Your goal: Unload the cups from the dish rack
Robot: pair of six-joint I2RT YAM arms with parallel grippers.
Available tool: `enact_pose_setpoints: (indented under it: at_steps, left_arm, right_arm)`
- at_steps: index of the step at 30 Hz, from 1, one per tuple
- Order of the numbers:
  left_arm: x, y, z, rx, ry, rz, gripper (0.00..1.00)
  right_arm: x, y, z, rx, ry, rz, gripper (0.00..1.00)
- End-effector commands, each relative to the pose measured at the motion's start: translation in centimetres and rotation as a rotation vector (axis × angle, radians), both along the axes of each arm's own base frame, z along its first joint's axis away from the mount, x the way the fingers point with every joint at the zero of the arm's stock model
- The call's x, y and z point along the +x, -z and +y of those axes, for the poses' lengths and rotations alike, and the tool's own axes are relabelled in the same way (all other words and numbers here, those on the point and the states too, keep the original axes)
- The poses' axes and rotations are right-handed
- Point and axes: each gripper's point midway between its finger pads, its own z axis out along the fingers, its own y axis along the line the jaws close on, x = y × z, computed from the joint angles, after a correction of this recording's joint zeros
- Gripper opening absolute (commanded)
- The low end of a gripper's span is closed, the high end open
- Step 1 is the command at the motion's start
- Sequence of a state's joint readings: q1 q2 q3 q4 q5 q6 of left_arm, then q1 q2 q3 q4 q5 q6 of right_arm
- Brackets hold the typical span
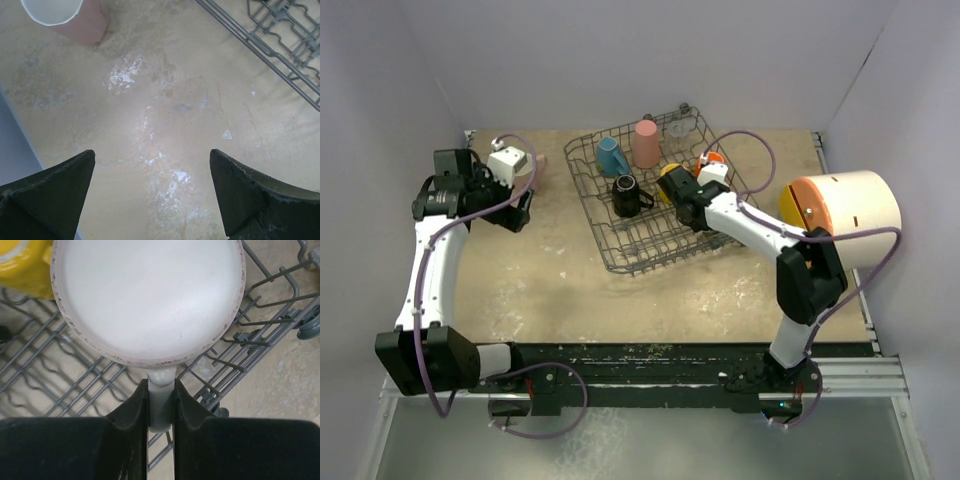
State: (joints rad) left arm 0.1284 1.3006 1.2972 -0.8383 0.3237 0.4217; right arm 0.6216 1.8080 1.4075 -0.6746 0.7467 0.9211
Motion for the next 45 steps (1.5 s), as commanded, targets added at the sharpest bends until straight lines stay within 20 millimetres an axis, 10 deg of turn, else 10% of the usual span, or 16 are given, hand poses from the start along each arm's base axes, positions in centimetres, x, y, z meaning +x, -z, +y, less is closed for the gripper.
enact_pose_setpoints:
  at_steps: [1,10,24,45]
  left_arm:
    - [-1.2,-2.0,-1.6,-0.011,0.116,-0.111,0.99]
    - [-3.6,-3.6,-5.2,-0.085,0.349,-0.195,0.98]
    - [-7.2,-7.3,-10.2,-0.241,0.605,-0.420,0.99]
    - [-9.0,-7.2,-10.6,-0.010,0.758,-0.747,0.93]
  right_arm:
    - [1.8,-9.2,1.0,0.138,-0.013,-0.264,0.00]
    - [0.9,-16.8,2.8,0.339,-0.123,-0.414,0.00]
    - [-7.1,-24.6,13.7,1.007,-0.658,-0.424,0.00]
    - [-10.4,-26.9,23.5,1.760,-0.657,-0.226,0.00]
